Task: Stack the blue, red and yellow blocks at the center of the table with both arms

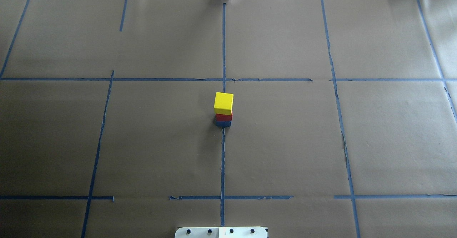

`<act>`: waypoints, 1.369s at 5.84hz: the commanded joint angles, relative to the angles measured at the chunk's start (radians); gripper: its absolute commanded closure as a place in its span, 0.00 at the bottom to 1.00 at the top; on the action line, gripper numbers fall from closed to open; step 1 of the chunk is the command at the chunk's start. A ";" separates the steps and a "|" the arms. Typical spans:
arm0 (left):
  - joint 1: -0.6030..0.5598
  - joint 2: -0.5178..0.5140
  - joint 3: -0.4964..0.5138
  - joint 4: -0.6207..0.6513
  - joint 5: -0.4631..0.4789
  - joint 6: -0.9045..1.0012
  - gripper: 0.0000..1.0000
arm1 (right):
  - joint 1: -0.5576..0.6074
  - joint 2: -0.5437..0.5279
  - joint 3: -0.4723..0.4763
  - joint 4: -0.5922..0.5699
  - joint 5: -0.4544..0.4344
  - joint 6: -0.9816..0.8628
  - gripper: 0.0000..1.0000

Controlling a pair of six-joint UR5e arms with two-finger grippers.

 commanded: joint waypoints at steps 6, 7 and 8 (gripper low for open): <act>0.001 0.030 0.001 -0.006 -0.003 -0.008 0.00 | 0.001 0.021 -0.032 0.006 -0.006 0.007 0.00; 0.001 0.026 -0.011 -0.008 -0.005 -0.016 0.00 | 0.001 0.020 -0.044 0.006 -0.006 0.009 0.00; 0.001 0.030 -0.010 -0.044 -0.003 -0.019 0.00 | -0.001 0.021 -0.069 0.008 -0.009 0.006 0.00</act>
